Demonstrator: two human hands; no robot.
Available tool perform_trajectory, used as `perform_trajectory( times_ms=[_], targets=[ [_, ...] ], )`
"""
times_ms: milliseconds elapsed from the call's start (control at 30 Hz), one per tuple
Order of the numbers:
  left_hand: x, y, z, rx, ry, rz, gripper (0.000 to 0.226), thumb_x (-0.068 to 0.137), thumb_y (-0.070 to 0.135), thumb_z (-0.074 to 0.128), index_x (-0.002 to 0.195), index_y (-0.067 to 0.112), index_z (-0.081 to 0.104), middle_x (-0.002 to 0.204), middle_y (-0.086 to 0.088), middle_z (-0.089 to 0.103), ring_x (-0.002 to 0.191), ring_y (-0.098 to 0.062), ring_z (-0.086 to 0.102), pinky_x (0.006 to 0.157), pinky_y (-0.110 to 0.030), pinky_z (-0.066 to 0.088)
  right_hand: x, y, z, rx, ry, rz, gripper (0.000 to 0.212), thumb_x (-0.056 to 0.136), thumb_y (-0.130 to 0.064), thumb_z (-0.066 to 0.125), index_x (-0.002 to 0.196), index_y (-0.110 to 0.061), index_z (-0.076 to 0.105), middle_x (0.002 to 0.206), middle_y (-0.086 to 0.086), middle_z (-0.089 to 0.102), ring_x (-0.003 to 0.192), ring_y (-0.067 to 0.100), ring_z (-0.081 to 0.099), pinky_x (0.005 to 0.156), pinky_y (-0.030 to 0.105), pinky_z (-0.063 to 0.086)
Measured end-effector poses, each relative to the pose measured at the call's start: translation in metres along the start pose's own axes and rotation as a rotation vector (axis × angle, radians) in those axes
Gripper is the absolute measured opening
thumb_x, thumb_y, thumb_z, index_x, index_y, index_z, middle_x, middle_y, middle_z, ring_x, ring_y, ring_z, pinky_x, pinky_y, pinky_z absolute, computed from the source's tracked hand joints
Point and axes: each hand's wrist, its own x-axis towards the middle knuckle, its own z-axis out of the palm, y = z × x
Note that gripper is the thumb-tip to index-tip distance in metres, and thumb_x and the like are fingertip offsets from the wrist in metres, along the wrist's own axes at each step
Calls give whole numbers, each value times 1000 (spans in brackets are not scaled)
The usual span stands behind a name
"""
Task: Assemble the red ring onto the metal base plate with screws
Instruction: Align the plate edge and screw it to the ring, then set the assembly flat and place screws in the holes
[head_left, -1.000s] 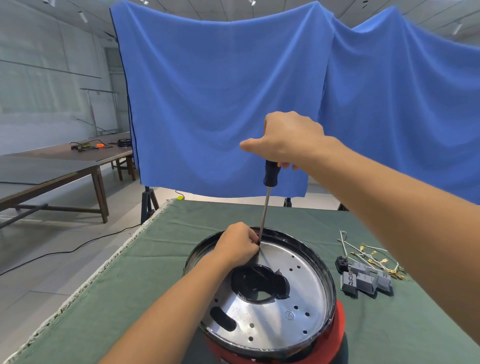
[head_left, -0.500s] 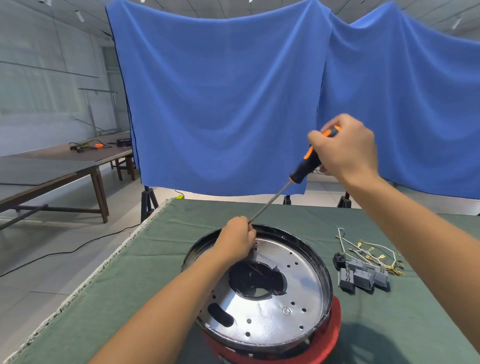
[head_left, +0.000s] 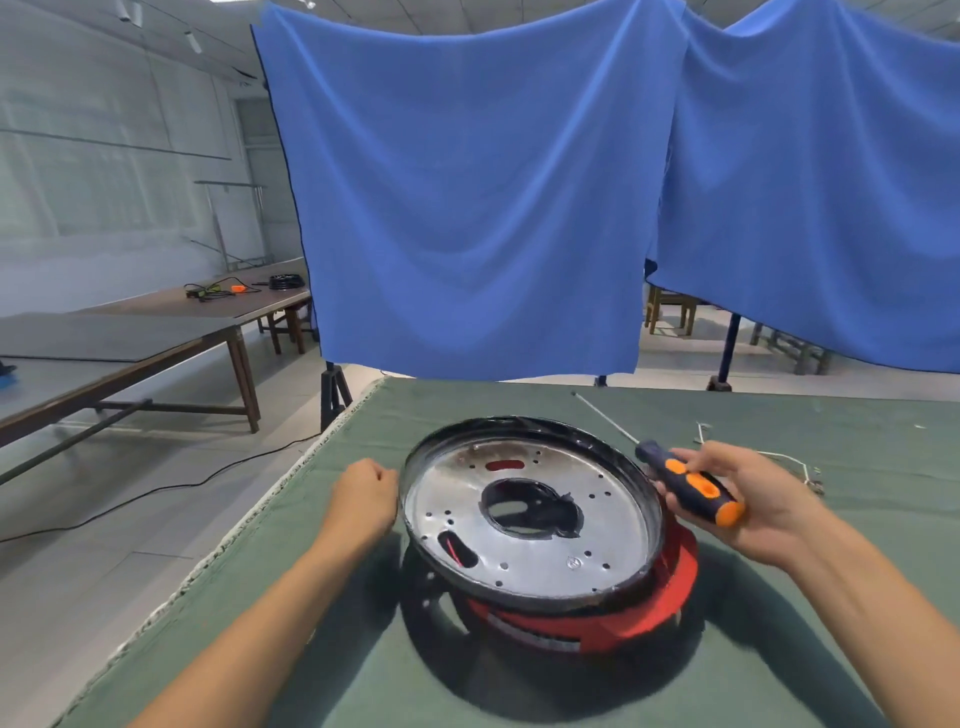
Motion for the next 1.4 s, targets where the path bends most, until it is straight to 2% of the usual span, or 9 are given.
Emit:
perform_trajectory(
  times_ms=[133, 300, 433, 567, 733, 1067, 1233, 1333, 1400],
  targets=[
    [-25, -23, 2, 125, -83, 17, 20, 86, 6, 50, 69, 4, 61, 78, -16, 66, 78, -32, 61, 68, -38, 48, -11, 7, 2, -47, 34, 47, 17, 83, -3, 40, 85, -1, 57, 63, 8, 62, 42, 12, 54, 37, 14, 43],
    [-39, -19, 0, 212, -77, 19, 24, 82, 10, 51, 60, 19, 52, 80, -12, 64, 82, -37, 58, 67, -34, 45, -12, 17, 1, -395, 120, -179, 9, 85, -12, 65, 80, -8, 59, 63, 3, 56, 50, 13, 48, 35, 17, 38],
    [-37, -17, -7, -266, 8, -112, 18, 88, 8, 53, 86, 10, 71, 75, -11, 67, 61, -26, 57, 55, -24, 47, -5, 20, 4, -595, 239, -392, 12, 89, -14, 62, 83, -9, 53, 64, 7, 61, 47, 17, 51, 38, 21, 38],
    [-43, 0, -18, -553, -176, -267, 42, 92, 45, 54, 76, 6, 60, 47, -2, 55, 30, -15, 41, 36, -18, 32, 5, 32, -4, -924, 371, -509, 27, 89, -32, 61, 76, -8, 53, 63, 10, 63, 53, 25, 57, 52, 30, 41],
    [-48, 22, -14, -373, -153, -226, 22, 86, 4, 55, 65, 4, 47, 25, 6, 39, 21, -12, 33, 31, -12, 24, 12, 36, -19, -967, 397, -453, 30, 88, -38, 59, 75, -11, 55, 76, 16, 67, 71, 34, 64, 67, 37, 47],
    [-38, 28, -3, -659, -179, -400, 22, 74, -8, 43, 57, 6, 41, 33, -3, 34, 22, -12, 27, 37, -5, 20, 2, 55, -53, -1603, 567, -309, 25, 83, -42, 54, 96, -21, 57, 106, 7, 64, 100, 29, 61, 75, 33, 47],
    [-38, 32, -4, -687, -223, -408, 21, 74, -8, 39, 58, 5, 40, 36, -3, 34, 23, -11, 24, 37, -5, 19, 0, 41, -41, -1510, 557, -435, 31, 89, -46, 48, 79, -19, 60, 94, 8, 65, 93, 30, 58, 73, 34, 48],
    [-38, 37, -7, -692, -234, -406, 19, 75, -5, 38, 61, 7, 39, 40, -2, 32, 25, -11, 22, 39, -5, 18, -8, 24, -22, -970, 385, -589, 35, 95, -41, 45, 74, -19, 62, 82, 9, 67, 73, 26, 60, 64, 35, 45],
    [-39, 42, -10, -675, -240, -399, 19, 76, -3, 40, 62, 10, 37, 46, -1, 30, 26, -10, 21, 39, -6, 17, -20, 11, -8, -623, 207, -450, 44, 95, -52, 41, 85, -15, 63, 72, 11, 68, 48, 19, 57, 45, 26, 41]
  ],
)
